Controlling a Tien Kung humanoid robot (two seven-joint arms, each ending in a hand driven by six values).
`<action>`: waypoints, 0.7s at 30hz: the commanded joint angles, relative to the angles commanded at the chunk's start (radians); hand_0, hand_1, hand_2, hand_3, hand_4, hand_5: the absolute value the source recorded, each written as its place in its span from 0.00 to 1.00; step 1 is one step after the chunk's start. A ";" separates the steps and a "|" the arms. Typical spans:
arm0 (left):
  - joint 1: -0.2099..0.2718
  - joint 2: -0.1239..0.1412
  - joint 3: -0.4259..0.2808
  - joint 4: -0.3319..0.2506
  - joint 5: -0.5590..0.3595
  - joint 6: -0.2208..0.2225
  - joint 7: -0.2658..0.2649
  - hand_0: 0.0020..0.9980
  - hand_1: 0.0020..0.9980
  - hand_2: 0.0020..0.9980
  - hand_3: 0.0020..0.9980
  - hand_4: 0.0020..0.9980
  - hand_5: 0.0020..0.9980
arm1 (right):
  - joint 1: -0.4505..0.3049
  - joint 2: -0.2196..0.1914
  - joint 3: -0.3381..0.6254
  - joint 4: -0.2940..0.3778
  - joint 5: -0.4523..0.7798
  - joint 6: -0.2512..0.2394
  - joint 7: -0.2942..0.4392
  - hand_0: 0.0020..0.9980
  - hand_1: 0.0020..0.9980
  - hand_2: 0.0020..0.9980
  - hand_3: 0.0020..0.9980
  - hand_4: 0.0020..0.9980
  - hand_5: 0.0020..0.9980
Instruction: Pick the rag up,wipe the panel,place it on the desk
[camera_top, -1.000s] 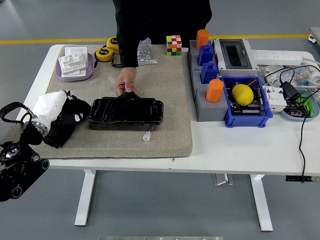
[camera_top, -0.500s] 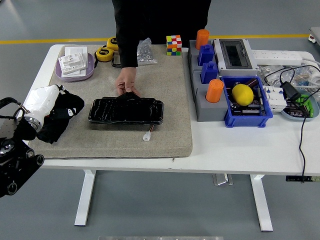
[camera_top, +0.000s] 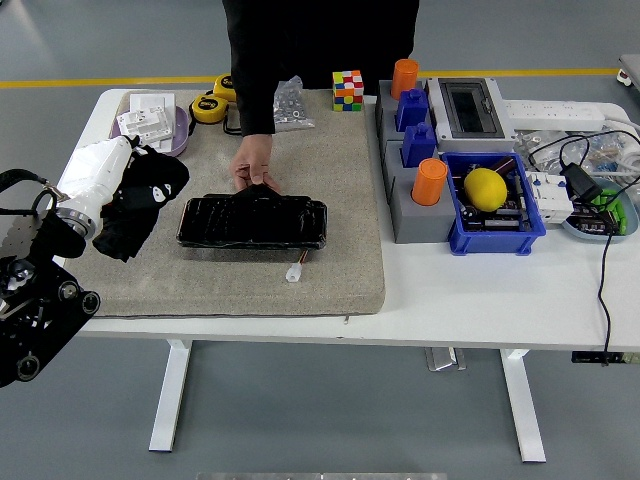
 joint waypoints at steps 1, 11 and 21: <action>-0.001 -0.004 0.003 0.002 -0.002 -0.001 0.001 0.29 0.12 0.39 0.24 0.00 0.00 | 0.000 0.000 0.000 -0.001 0.000 0.001 0.000 0.69 0.46 0.65 0.62 1.00 0.69; -0.010 -0.050 0.042 0.046 0.008 -0.004 0.006 0.29 0.12 0.40 0.24 0.00 0.00 | -0.001 -0.003 -0.005 -0.002 0.002 0.004 0.002 0.69 0.46 0.65 0.62 1.00 0.69; -0.024 -0.063 0.069 0.047 0.014 -0.005 0.010 0.29 0.11 0.40 0.24 0.00 0.00 | 0.001 -0.003 -0.013 -0.002 0.007 0.004 0.007 0.69 0.46 0.65 0.62 1.00 0.69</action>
